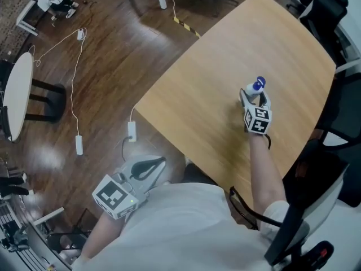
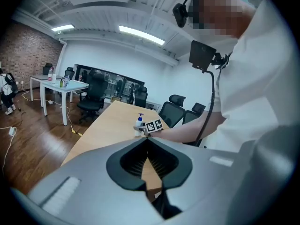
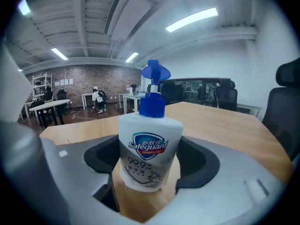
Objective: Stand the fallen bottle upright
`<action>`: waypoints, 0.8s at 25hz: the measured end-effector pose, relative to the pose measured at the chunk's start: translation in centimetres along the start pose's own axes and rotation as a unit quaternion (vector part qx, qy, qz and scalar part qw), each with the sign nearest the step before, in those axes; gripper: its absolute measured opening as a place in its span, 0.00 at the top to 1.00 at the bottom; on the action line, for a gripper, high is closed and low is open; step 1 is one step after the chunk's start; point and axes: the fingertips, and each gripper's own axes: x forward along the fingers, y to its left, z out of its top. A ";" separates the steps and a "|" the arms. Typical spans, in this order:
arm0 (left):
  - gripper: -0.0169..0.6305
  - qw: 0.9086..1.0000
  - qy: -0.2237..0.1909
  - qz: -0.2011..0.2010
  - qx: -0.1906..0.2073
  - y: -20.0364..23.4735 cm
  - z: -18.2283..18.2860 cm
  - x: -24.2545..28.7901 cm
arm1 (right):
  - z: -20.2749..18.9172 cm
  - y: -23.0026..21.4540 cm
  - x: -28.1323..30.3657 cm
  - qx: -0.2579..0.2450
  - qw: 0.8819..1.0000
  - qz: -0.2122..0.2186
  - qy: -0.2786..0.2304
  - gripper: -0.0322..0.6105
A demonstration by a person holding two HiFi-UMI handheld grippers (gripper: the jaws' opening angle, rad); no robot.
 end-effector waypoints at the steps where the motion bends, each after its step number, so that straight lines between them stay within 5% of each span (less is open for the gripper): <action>1: 0.97 1.000 0.000 -0.001 0.002 -0.1 0.1 0.1 | -1.0 0.0 -0.4 0.003 1.000 -0.005 0.001 0.38; 6: 0.97 1.000 -0.001 0.000 0.007 -0.1 0.2 0.3 | -3.1 0.6 -2.5 -0.015 1.000 -0.024 -0.008 0.38; 16: 0.97 1.000 -0.005 -0.006 0.024 -0.9 0.3 -0.9 | -3.7 1.0 -2.2 -0.032 0.999 0.013 0.039 0.37; 20: 0.97 0.999 -0.017 0.001 0.033 -0.8 -0.2 -2.8 | -3.3 0.7 -2.9 -0.020 0.999 0.017 0.044 0.24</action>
